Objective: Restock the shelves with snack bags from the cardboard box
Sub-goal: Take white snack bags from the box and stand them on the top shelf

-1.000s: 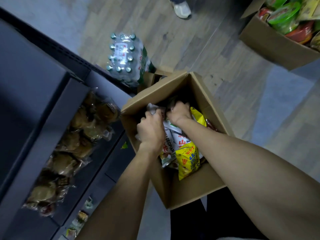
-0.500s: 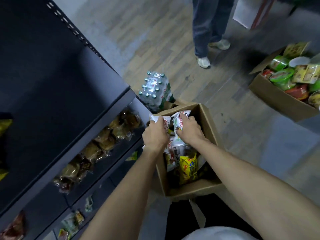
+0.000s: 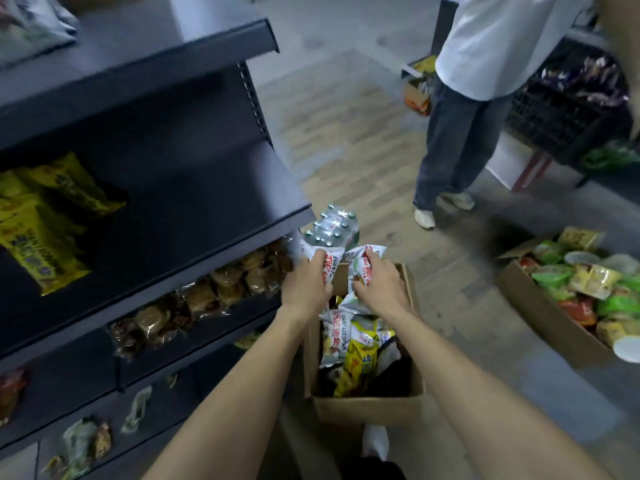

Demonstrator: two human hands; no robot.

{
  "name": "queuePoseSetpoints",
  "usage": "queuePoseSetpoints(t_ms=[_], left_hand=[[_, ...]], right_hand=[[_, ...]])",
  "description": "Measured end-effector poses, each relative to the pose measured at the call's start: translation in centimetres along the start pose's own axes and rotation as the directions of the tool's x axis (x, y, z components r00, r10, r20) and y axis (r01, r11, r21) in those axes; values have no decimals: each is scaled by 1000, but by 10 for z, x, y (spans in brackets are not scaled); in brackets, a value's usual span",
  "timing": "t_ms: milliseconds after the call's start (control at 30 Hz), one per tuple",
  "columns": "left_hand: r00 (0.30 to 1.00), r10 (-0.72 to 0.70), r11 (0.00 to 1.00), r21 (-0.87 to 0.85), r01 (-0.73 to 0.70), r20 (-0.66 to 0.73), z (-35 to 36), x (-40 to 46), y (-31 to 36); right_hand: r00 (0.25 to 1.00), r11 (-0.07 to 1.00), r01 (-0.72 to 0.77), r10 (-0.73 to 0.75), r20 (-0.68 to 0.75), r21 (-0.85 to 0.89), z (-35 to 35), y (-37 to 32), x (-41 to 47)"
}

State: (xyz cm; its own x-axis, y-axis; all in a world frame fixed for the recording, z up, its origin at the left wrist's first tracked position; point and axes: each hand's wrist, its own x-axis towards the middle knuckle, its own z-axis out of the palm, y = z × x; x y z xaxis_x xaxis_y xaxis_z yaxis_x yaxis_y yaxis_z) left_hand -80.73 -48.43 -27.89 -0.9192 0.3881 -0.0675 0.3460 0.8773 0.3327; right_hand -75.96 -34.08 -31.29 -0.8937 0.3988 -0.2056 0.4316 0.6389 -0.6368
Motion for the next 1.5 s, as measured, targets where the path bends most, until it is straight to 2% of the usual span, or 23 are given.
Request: queuePoseSetpoints(t_ms=[300,567,900,1300,1500], left_hand=[[965,26,999,-11,-30,-260,-98,-48,-39],[911,-54,998,-44,39,-409,-162,-137,-109],[806,-93,996,-56,75,-585,-235,-222,-181],[642,-85,995,-31,94,-762,-335,-216,-208],[628,-36,998,1,57,-777,-369,-172,-197]], right_hand=[[967,978,202,-191,-169,50,-17,-107,-39],[919,936,352,-347,-188,-8,11,-204,-122],[812,839,543,-527,-251,-7,40,-311,-194],[650,702,711,-682,-335,-49,3,-412,-195],[549,621,781,-734,-399,-67,-30,-444,-159]])
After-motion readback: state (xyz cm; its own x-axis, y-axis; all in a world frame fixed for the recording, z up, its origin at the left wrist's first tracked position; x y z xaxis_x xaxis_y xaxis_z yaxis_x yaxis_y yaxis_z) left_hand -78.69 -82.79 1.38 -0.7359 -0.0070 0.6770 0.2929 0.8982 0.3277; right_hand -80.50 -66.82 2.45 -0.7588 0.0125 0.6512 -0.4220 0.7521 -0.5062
